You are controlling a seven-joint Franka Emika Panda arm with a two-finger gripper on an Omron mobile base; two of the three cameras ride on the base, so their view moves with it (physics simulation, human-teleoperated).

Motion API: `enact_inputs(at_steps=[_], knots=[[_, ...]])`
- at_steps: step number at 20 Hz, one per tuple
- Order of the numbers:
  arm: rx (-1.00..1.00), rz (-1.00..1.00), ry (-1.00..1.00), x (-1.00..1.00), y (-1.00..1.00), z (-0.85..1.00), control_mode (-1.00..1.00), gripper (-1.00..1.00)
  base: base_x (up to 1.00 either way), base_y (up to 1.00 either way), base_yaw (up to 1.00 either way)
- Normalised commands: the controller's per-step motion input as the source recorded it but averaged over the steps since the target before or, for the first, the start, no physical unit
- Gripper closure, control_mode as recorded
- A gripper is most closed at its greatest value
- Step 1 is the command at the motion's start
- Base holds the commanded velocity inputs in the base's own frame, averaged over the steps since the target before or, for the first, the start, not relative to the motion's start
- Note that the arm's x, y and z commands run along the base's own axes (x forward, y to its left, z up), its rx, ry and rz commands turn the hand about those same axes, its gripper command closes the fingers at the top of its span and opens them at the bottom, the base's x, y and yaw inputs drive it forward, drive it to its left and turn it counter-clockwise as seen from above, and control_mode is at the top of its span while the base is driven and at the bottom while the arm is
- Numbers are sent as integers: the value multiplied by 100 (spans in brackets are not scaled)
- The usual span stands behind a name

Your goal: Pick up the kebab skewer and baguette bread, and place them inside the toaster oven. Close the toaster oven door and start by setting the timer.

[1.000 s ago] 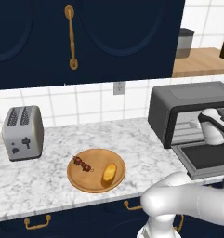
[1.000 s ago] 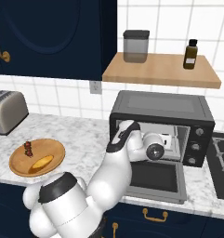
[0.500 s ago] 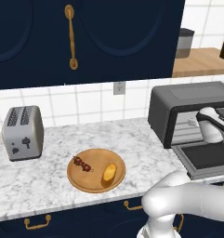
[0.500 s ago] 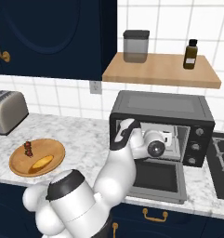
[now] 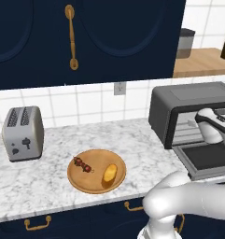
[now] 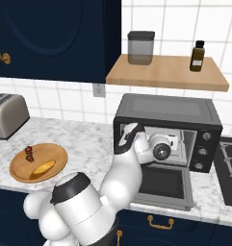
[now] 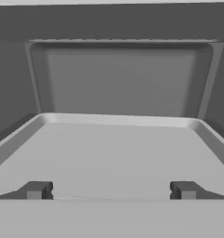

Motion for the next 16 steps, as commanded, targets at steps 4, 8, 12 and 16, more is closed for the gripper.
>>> enact_inputs(at_steps=[4, 8, 12, 16], knots=[[1, 0, 9, 5, -9, 0, -100, -100, 0, 0, 0], [0, 0, 4, 20, -4, 0, -100, -100, 0, 0, 0], [0, 0, 2, 13, -2, -1, -100, -100, 0, 0, 0], [0, 0, 1, 0, -7, -18, -100, -100, 0, 0, 0]])
